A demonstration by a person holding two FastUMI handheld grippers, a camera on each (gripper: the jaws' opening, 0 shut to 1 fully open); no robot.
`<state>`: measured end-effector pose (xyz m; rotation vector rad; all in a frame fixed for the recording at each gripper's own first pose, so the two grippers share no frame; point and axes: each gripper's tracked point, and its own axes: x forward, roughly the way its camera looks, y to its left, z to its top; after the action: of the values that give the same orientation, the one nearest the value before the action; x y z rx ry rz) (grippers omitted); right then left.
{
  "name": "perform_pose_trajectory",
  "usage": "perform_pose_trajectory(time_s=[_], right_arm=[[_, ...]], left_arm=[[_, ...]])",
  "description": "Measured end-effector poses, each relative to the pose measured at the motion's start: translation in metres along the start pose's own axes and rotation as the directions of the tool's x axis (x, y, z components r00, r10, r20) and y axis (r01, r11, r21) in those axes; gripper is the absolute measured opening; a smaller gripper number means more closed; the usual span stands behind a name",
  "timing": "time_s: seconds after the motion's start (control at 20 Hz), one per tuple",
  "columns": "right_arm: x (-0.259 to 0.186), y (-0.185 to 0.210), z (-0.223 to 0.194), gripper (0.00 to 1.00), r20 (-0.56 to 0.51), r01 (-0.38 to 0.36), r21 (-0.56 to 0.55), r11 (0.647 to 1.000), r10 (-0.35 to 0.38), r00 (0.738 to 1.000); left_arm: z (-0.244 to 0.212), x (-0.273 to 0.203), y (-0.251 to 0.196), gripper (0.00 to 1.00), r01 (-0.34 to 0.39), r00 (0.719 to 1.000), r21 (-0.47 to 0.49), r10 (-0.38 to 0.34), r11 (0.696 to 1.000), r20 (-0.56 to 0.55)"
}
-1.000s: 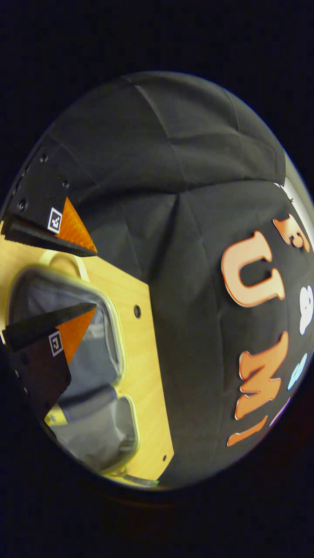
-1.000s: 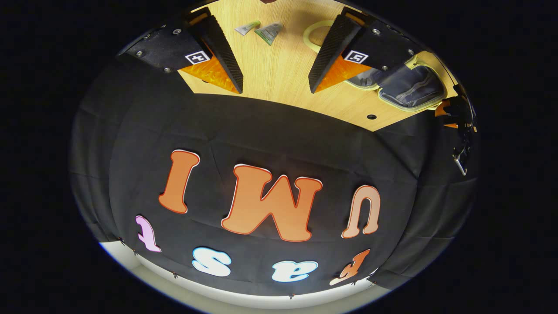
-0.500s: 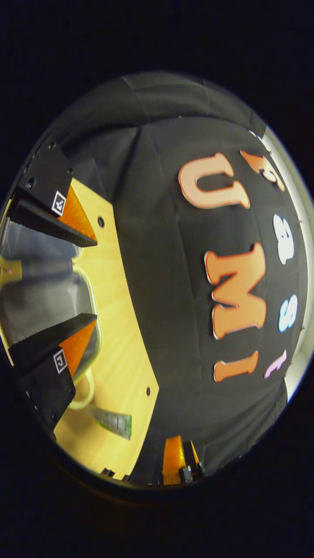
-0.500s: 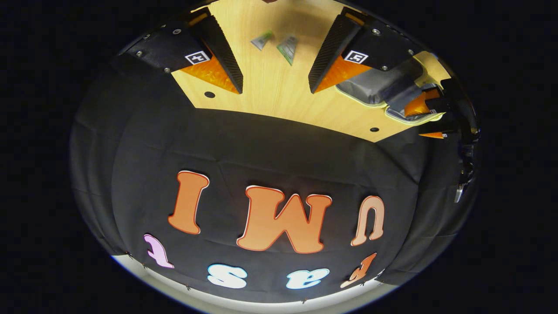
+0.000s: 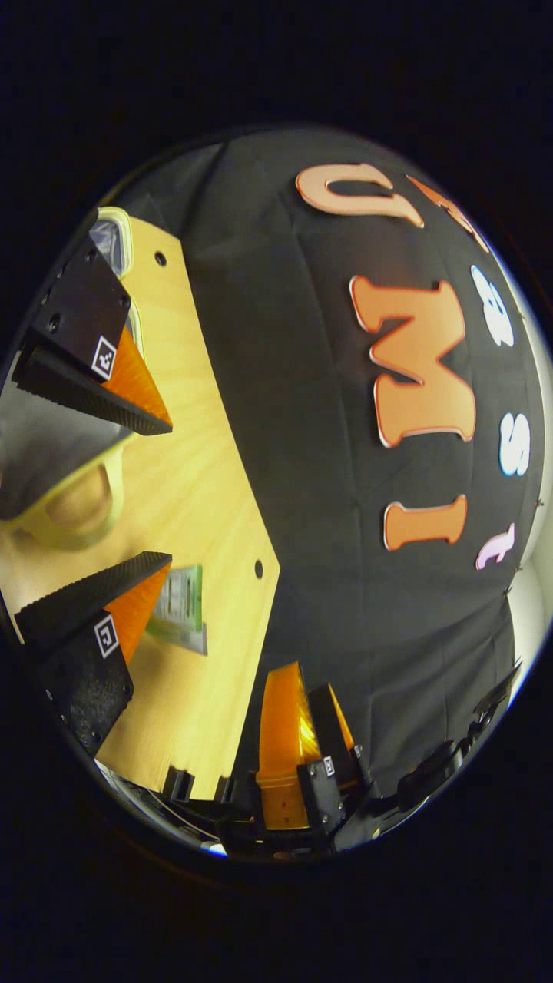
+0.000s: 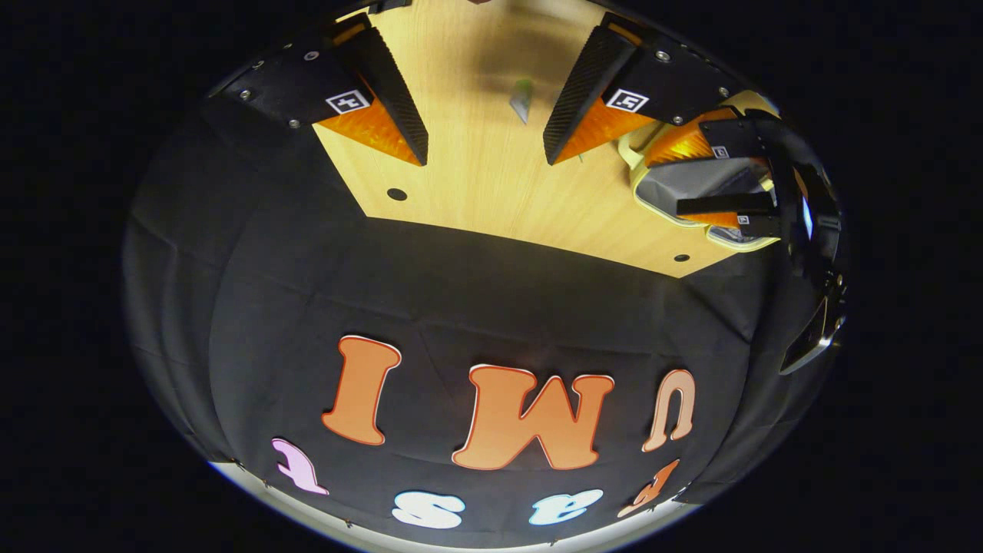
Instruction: First open the suitcase, pack the skin care products into it, and then close the suitcase.
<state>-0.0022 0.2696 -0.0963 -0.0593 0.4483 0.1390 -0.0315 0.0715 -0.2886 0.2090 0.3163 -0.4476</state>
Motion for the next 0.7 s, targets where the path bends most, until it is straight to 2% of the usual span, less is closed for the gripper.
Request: perform_pose_trajectory(time_s=[0.25,0.3,0.35,0.4,0.45,0.5,0.6,0.65,0.7], right_arm=[[-0.002,-0.016,-0.012,0.96,-0.025,0.008,0.01,1.0,-0.008,1.0],[-0.002,-0.018,-0.014,0.96,-0.029,0.005,0.012,1.0,-0.005,1.0],[-0.003,-0.02,-0.016,0.96,-0.037,0.007,0.012,1.0,-0.006,0.999],[-0.002,-0.022,-0.021,0.96,-0.047,0.005,0.015,1.0,-0.004,0.999],[-0.002,-0.023,-0.024,0.96,-0.057,0.003,0.018,1.0,-0.002,0.998],[-0.002,-0.024,-0.028,0.96,-0.068,0.001,0.019,1.0,0.0,0.998],[-0.003,-0.025,-0.035,0.96,-0.084,-0.011,0.016,1.0,0.012,0.996],[-0.002,-0.023,-0.037,0.96,-0.091,-0.023,0.017,1.0,0.024,0.996],[-0.002,-0.022,-0.041,0.96,-0.1,-0.031,0.018,0.999,0.033,0.994]], left_arm=[[-0.026,0.04,-0.05,0.95,0.11,0.993,0.021,-0.109,0.994,-0.054],[-0.033,0.049,-0.059,0.99,0.129,0.989,0.02,-0.128,0.991,-0.073],[-0.039,0.055,-0.066,0.99,0.142,0.986,0.017,-0.14,0.99,-0.089],[-0.047,0.062,-0.074,0.95,0.154,0.982,0.012,-0.152,0.988,-0.116],[-0.054,0.065,-0.077,0.99,0.155,0.977,0.015,-0.151,0.988,-0.148],[-0.061,0.067,-0.077,0.95,0.156,0.973,0.016,-0.151,0.988,-0.172],[-0.076,0.076,-0.087,0.95,0.174,0.963,-0.011,-0.173,0.985,-0.208],[-0.082,0.081,-0.086,0.95,0.16,0.963,-0.017,-0.16,0.987,-0.218],[-0.087,0.084,-0.087,0.81,0.156,0.961,-0.026,-0.158,0.987,-0.227]])
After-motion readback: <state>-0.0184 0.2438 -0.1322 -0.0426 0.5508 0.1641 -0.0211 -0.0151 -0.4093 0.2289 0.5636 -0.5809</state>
